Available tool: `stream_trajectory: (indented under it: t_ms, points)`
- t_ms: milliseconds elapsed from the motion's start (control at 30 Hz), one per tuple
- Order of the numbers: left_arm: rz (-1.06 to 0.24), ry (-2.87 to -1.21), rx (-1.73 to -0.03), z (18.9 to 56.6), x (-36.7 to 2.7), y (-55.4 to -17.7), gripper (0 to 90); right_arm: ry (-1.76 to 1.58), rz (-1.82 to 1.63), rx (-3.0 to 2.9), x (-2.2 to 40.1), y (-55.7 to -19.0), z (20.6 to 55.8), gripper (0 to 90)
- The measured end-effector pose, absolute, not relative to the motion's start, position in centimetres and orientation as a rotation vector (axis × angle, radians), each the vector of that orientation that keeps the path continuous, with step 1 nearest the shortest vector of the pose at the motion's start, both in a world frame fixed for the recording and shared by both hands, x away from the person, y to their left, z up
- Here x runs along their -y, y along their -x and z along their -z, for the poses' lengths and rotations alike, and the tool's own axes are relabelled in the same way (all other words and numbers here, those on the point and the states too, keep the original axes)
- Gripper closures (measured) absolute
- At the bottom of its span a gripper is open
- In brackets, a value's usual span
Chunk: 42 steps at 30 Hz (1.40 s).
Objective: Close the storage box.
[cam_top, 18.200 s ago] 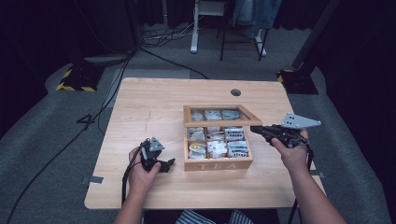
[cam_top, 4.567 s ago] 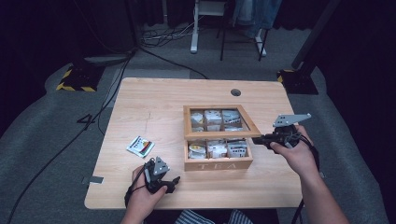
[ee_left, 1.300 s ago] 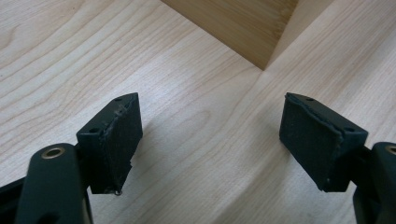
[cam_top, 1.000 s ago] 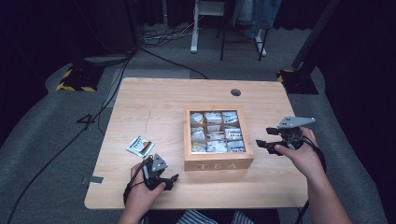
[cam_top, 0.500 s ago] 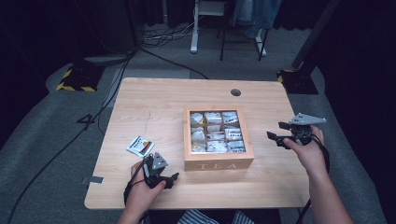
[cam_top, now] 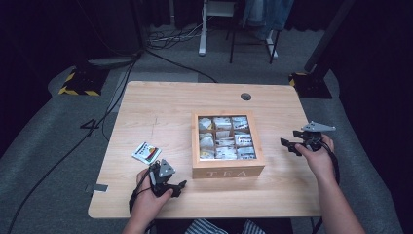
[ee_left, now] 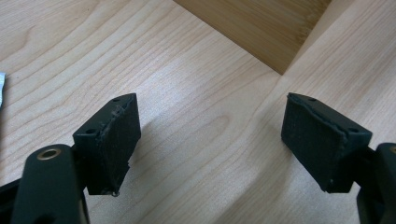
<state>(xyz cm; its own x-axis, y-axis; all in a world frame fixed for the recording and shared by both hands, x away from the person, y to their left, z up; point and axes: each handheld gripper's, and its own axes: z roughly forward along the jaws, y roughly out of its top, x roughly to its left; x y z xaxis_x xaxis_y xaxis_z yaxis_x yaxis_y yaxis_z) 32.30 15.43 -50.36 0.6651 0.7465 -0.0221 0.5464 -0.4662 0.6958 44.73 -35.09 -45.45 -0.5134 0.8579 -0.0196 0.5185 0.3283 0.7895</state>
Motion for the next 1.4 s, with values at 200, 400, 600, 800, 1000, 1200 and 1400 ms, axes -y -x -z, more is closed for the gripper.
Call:
stream_trajectory:
  t_ms: [200, 400, 600, 800, 1000, 1200, 1400]
  points:
    - [-0.374, -2.19, -0.994, 50.4, -15.4, -32.3, 20.4, -1.244, -1.038, -2.128, 35.5, -45.3, 47.1, 26.7]
    - [-0.374, -2.189, -0.994, 50.4, -15.4, -32.3, 20.4, -1.237, -1.017, -2.121, 35.4, -45.7, 48.3, 26.4]
    - [-0.374, -2.189, -0.994, 50.4, -15.4, -32.3, 20.4, -1.255, -0.978, -2.132, 35.2, -45.8, 49.3, 26.3]
    - [-0.371, -2.19, -0.994, 50.4, -15.4, -32.3, 20.2, -1.252, -0.972, -2.129, 34.9, -45.9, 49.8, 24.9]
    - [-0.372, -2.19, -0.995, 50.4, -15.4, -32.4, 20.1, -1.248, -0.949, -2.148, 34.6, -46.0, 50.2, 22.9]
    - [-0.373, -2.192, -0.994, 50.3, -15.4, -32.4, 19.9, -1.259, -0.931, -2.155, 34.5, -46.1, 50.3, 21.3]
    - [-0.373, -2.189, -0.996, 50.4, -15.3, -32.4, 19.9, -1.339, -0.943, -2.163, 34.8, -46.4, 50.4, 14.8]
